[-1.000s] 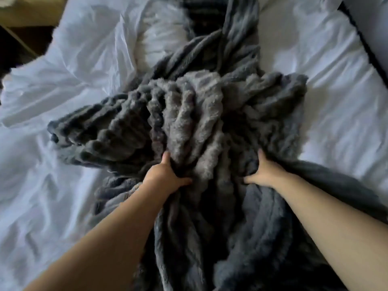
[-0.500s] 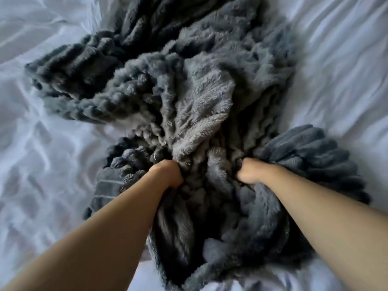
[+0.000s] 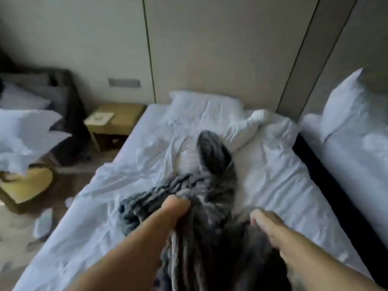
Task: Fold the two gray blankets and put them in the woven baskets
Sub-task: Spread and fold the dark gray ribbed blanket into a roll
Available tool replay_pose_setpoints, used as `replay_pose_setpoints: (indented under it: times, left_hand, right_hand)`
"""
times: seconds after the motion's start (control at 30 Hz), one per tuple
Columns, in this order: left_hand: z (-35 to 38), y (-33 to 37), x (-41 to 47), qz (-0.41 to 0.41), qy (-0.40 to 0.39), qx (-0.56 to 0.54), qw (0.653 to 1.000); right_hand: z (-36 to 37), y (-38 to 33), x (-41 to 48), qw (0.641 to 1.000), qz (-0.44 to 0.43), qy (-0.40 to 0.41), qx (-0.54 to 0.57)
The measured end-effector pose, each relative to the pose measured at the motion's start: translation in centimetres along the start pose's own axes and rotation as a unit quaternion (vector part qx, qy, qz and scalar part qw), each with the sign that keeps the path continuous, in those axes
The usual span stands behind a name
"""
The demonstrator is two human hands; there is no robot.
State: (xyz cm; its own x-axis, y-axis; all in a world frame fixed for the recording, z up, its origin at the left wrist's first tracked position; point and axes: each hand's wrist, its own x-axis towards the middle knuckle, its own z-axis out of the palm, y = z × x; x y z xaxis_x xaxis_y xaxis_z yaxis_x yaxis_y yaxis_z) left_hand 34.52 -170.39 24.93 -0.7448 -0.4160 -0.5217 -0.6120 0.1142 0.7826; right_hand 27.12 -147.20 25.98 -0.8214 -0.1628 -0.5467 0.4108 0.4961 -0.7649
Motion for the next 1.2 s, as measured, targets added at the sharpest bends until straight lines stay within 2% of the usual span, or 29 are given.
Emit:
replay_pose_setpoints:
  times: [0.03,0.07,0.1,0.13,0.2,0.23,0.3,0.37,0.5,0.63,0.8,0.93,1.07,1.2]
  left_hand:
    - [-2.5,6.6,0.1,0.074,0.065,-0.069,0.993]
    - [-6.2,13.0,-1.4,0.112,0.102,-0.158,0.976]
    - [-10.4,20.7,-3.7,0.213,0.124,-0.234,0.94]
    - [-13.7,25.9,-6.4,0.278,0.156,-0.262,0.911]
    - [-18.6,33.3,-10.7,0.382,0.189,-0.274,0.862]
    - [-20.5,34.8,-12.2,0.407,0.207,-0.272,0.847]
    - [-23.3,36.5,-14.7,0.45,0.26,-0.277,0.809]
    - [-24.8,36.7,-16.7,0.472,0.3,-0.29,0.777]
    - [-25.6,34.5,-17.9,0.477,0.351,-0.32,0.739]
    - [-25.0,30.5,-17.3,0.452,0.368,-0.322,0.746]
    - [-22.0,24.7,-14.6,0.424,0.341,-0.316,0.777]
    - [-16.6,17.7,-11.4,0.347,0.348,-0.255,0.833]
    - [-10.0,7.5,-7.8,0.243,0.328,-0.196,0.892]
    - [-3.3,-4.6,-6.2,0.126,0.263,-0.158,0.943]
  right_hand:
    - [-3.2,-7.2,-0.7,0.996,-0.06,0.066,0.027]
    - [-6.6,-13.1,-3.0,0.979,-0.096,0.156,0.094]
    - [-11.1,-20.7,-5.7,0.942,-0.165,0.229,0.181]
    - [-14.4,-26.0,-8.4,0.904,-0.227,0.286,0.222]
    - [-19.2,-32.9,-13.3,0.814,-0.381,0.363,0.245]
    - [-20.9,-34.2,-14.5,0.78,-0.436,0.376,0.244]
    - [-22.6,-35.5,-17.2,0.742,-0.474,0.392,0.266]
    - [-23.3,-35.5,-18.4,0.724,-0.493,0.38,0.296]
    - [-22.5,-33.2,-18.5,0.704,-0.503,0.364,0.344]
    - [-21.0,-29.8,-17.3,0.721,-0.476,0.354,0.359]
    - [-17.9,-23.3,-14.0,0.785,-0.404,0.351,0.312]
    - [-14.0,-14.8,-10.1,0.847,-0.317,0.329,0.271]
    - [-8.7,-3.2,-5.9,0.912,-0.195,0.285,0.22]
    - [-2.4,9.7,-4.3,0.943,-0.068,0.259,0.196]
